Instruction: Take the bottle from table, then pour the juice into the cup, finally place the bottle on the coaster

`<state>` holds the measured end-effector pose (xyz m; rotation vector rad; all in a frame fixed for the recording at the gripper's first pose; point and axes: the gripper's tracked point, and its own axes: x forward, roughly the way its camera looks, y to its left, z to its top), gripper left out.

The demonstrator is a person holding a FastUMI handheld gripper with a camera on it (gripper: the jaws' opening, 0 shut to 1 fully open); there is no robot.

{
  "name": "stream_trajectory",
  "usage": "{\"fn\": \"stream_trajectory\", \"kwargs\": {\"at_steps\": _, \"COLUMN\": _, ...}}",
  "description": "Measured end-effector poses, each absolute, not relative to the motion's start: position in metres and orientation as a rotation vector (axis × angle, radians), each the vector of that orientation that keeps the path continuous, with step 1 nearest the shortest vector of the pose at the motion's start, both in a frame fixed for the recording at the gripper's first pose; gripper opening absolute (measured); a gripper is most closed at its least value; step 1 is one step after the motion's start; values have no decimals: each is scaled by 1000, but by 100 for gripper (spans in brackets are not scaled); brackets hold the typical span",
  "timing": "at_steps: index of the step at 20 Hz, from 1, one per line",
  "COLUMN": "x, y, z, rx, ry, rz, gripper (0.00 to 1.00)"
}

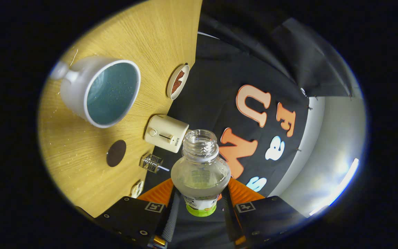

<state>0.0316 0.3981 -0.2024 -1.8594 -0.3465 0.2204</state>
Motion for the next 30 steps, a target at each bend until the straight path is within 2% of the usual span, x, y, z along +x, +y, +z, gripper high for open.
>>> {"fn": "stream_trajectory", "kwargs": {"at_steps": 10, "x": 46, "y": 372, "z": -218, "rx": -1465, "ry": -89, "rz": 277, "gripper": 60}}
{"fn": "stream_trajectory", "kwargs": {"at_steps": 15, "x": 62, "y": 369, "z": -195, "rx": -1271, "ry": -93, "rz": 246, "gripper": 60}}
{"fn": "stream_trajectory", "kwargs": {"at_steps": 22, "x": 105, "y": 357, "z": -201, "rx": -1006, "ry": 8, "rz": 223, "gripper": 61}}
{"fn": "stream_trajectory", "kwargs": {"at_steps": 30, "x": 159, "y": 348, "z": -251, "rx": -640, "ry": 182, "rz": 221, "gripper": 60}}
